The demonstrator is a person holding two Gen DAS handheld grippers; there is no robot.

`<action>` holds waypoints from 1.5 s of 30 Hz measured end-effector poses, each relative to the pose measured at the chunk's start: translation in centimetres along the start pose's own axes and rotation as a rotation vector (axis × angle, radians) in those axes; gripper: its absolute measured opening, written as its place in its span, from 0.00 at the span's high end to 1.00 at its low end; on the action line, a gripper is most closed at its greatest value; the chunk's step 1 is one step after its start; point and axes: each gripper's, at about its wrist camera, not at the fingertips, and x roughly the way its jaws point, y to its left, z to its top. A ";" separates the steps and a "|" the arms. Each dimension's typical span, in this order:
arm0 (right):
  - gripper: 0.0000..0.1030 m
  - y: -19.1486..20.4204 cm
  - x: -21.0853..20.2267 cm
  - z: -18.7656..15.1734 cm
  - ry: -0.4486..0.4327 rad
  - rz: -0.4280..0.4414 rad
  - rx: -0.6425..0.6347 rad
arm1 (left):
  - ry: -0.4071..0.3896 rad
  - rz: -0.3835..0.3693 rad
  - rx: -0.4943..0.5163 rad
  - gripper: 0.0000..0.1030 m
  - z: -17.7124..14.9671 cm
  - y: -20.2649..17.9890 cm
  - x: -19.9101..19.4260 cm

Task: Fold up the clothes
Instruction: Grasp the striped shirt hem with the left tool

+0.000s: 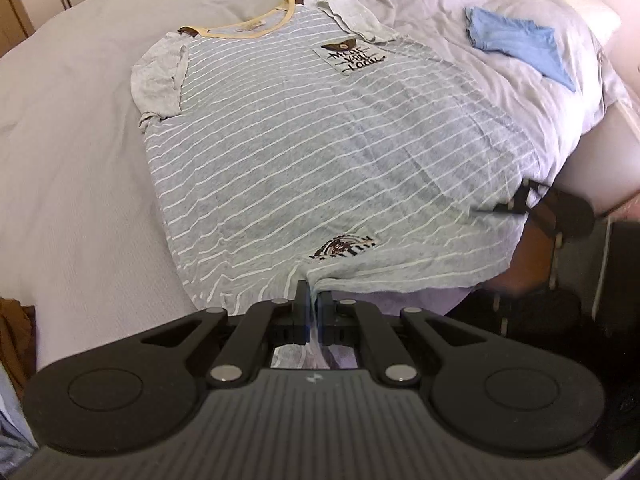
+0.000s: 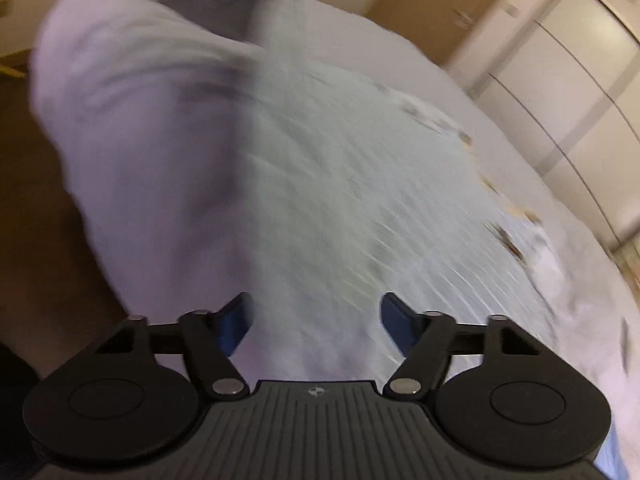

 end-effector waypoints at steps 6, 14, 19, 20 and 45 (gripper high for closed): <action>0.48 -6.2 -1.5 -4.1 0.076 -0.090 -0.004 | 0.025 0.011 0.102 0.98 -0.4 -0.9 0.7; 1.00 -11.3 -2.5 -4.1 0.119 0.046 -0.035 | 0.018 0.058 0.260 0.98 0.0 -1.2 1.2; 1.00 -12.5 -1.8 -4.0 0.162 0.086 0.059 | 0.014 0.054 0.263 0.98 0.4 -0.6 2.2; 1.00 -12.6 -1.5 -4.2 0.175 0.097 0.085 | 0.018 0.052 0.260 0.98 0.4 -0.4 2.6; 0.85 -7.7 -0.1 -9.0 0.167 0.079 0.005 | 0.123 0.037 0.248 0.99 0.6 1.8 8.5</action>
